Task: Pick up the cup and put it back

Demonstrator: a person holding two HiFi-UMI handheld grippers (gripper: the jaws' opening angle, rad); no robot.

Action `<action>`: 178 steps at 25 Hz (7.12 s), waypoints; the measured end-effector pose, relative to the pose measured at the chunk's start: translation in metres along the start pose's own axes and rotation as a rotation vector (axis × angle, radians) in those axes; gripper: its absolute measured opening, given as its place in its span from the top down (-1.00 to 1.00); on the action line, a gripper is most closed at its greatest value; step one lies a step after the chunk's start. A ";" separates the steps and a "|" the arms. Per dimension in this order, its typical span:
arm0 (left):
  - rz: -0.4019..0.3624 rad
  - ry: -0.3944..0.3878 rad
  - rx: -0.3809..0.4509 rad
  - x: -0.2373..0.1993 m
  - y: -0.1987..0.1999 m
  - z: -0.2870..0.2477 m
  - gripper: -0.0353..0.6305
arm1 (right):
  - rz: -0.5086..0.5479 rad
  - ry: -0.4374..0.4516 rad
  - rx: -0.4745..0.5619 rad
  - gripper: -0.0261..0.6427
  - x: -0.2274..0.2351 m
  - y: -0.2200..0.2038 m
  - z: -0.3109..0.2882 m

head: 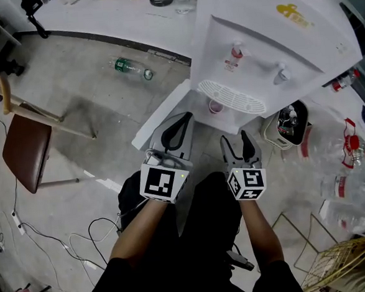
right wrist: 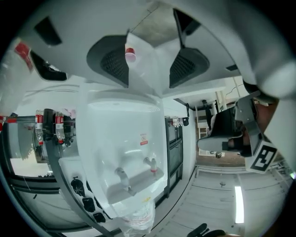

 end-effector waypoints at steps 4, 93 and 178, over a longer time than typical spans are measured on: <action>0.037 -0.005 -0.007 -0.001 -0.012 0.005 0.87 | -0.007 -0.019 -0.021 0.13 0.002 -0.017 -0.021; 0.043 -0.064 -0.033 -0.023 -0.041 -0.024 0.87 | 0.066 -0.135 -0.397 -0.02 0.019 -0.164 -0.223; 0.112 -0.139 -0.021 -0.005 -0.063 -0.073 0.87 | 0.195 0.020 -0.128 0.03 0.071 0.100 -0.050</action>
Point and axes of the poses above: the fingertips, and each gripper's own axes: z backward along the fingers, x to its right, y out of its top, the point moved 7 cm from there along z, backward along the fingers, and after that the axes turned 13 degrees about -y, right-handed, at the moved point
